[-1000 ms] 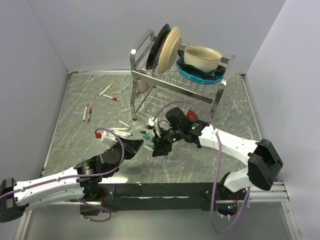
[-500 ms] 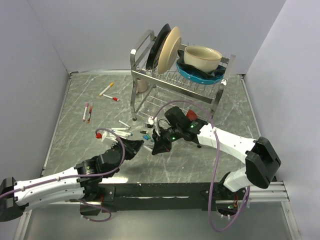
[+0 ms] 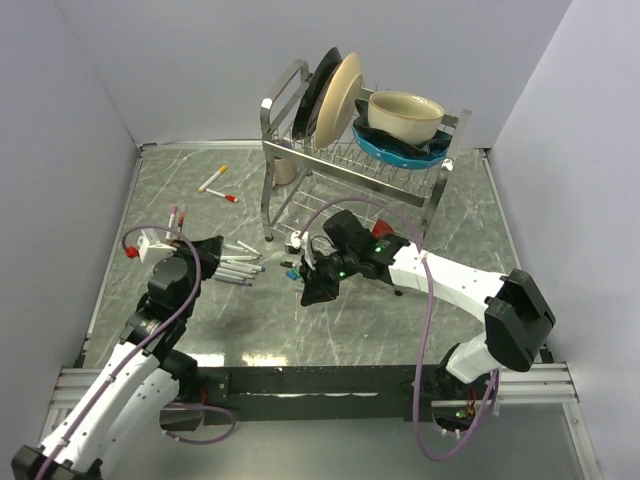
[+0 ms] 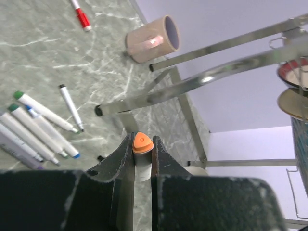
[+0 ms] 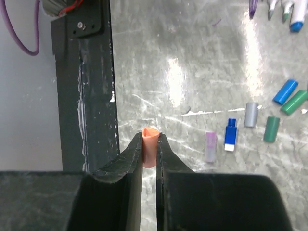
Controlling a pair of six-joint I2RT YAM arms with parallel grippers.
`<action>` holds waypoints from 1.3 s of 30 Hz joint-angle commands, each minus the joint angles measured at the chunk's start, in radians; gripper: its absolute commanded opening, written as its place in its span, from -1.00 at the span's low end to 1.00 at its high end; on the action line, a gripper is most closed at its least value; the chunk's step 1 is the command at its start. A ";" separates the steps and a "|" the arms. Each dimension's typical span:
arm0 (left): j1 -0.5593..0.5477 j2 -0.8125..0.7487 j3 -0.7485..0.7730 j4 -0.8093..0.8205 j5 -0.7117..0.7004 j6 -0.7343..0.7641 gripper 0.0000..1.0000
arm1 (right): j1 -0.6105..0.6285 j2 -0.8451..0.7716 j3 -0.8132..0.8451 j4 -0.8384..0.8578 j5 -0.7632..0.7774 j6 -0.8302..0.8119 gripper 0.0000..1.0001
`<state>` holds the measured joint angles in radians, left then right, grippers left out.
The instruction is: Open the pen caps
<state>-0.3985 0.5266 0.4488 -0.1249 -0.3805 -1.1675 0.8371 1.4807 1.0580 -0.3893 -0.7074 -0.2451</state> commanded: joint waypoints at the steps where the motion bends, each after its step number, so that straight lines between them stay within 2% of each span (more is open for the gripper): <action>1: 0.066 -0.033 -0.042 -0.053 0.140 0.043 -0.99 | 0.007 0.018 0.003 -0.023 0.051 -0.010 -1.00; 10: 0.072 -0.223 -0.231 -0.238 0.135 -0.133 -0.99 | 0.089 0.164 0.049 -0.068 0.318 -0.046 -1.00; 14: 0.073 -0.251 -0.271 -0.275 0.135 -0.175 -0.95 | 0.111 0.191 0.053 -0.056 0.445 -0.048 -0.96; 30: 0.089 -0.073 -0.288 -0.216 0.108 -0.179 -0.81 | 0.111 0.262 0.068 -0.051 0.586 -0.052 -0.68; 34: 0.105 -0.050 -0.291 -0.203 0.103 -0.172 -0.66 | 0.111 0.266 0.071 -0.054 0.599 -0.049 -0.60; 39: 0.130 0.004 -0.288 -0.157 0.114 -0.158 -0.57 | 0.111 0.274 0.074 -0.059 0.600 -0.052 -0.53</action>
<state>-0.2878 0.4938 0.1535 -0.3511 -0.2592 -1.3293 0.9466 1.7515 1.0885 -0.4507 -0.1276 -0.2901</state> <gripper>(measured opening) 0.203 0.230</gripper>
